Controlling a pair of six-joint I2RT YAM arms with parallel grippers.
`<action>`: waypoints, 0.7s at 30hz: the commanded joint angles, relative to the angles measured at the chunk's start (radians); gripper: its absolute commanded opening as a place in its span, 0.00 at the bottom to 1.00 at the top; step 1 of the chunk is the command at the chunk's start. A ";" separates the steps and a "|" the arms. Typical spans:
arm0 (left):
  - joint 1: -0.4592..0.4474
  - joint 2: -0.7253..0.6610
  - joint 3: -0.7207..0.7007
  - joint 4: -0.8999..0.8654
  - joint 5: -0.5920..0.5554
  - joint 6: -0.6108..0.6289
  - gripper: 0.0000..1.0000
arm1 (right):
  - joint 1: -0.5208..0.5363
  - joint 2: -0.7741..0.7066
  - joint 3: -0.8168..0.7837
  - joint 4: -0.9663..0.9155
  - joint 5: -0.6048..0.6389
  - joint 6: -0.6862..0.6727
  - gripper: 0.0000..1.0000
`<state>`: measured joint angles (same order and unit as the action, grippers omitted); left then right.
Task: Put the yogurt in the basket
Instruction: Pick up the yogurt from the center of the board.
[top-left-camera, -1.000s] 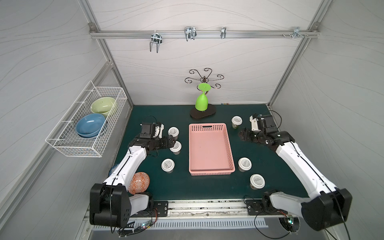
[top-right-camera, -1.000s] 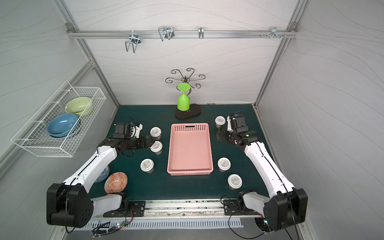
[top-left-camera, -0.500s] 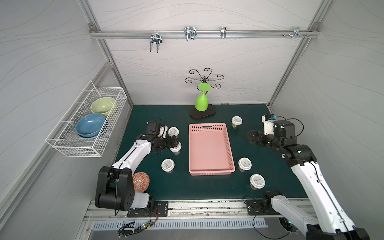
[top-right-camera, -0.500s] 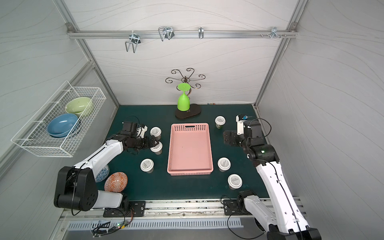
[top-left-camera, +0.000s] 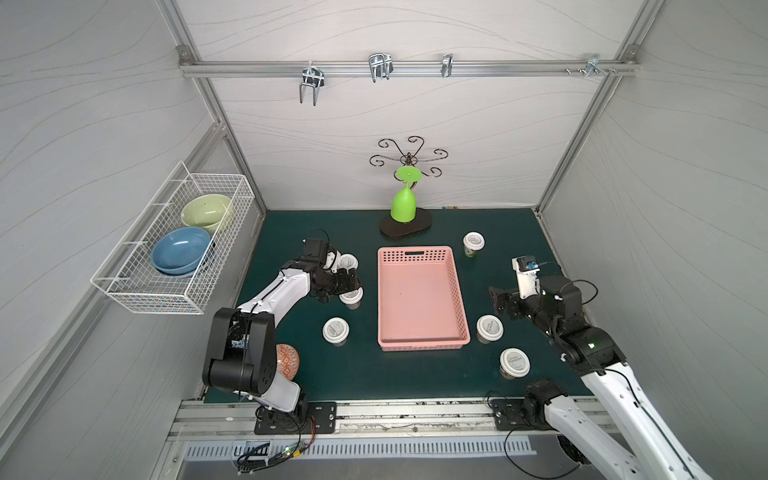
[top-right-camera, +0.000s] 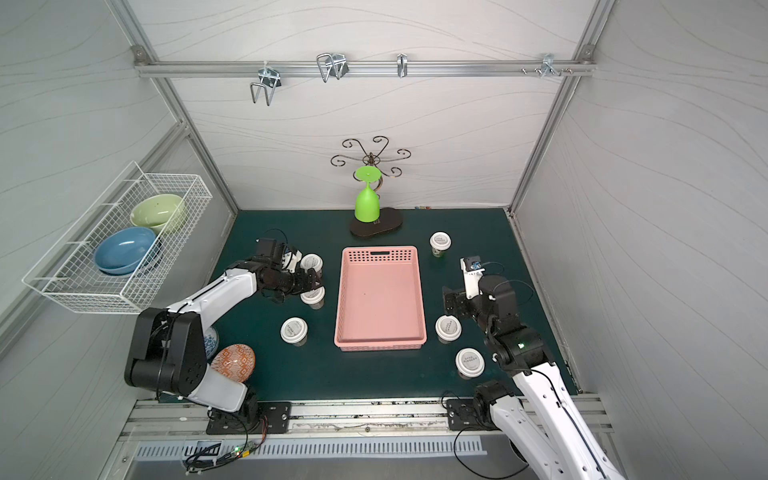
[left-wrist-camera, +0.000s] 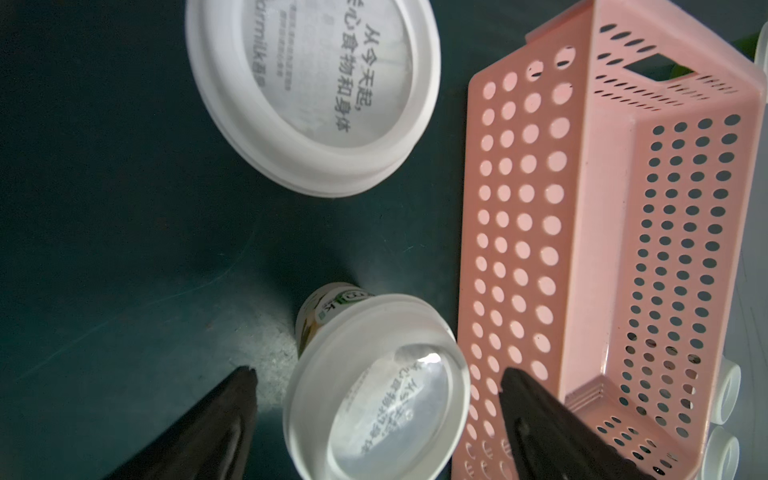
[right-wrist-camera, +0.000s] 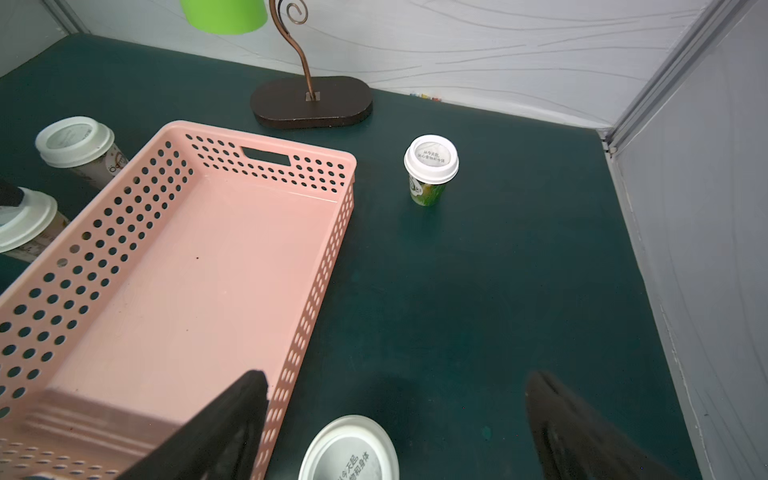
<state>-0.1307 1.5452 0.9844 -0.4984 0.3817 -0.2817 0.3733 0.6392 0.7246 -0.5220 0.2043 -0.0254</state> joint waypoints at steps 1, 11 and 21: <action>-0.014 0.013 0.044 0.012 0.009 -0.001 0.94 | 0.005 -0.010 -0.007 0.064 0.067 -0.012 0.99; -0.020 0.056 0.048 0.005 -0.009 -0.018 0.84 | 0.006 -0.031 -0.025 0.083 0.066 -0.011 0.99; -0.020 0.042 0.027 -0.003 -0.005 -0.023 0.71 | 0.006 -0.033 -0.034 0.093 0.083 -0.018 0.99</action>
<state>-0.1463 1.5906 0.9874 -0.4999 0.3794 -0.3008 0.3737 0.6167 0.6991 -0.4561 0.2668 -0.0349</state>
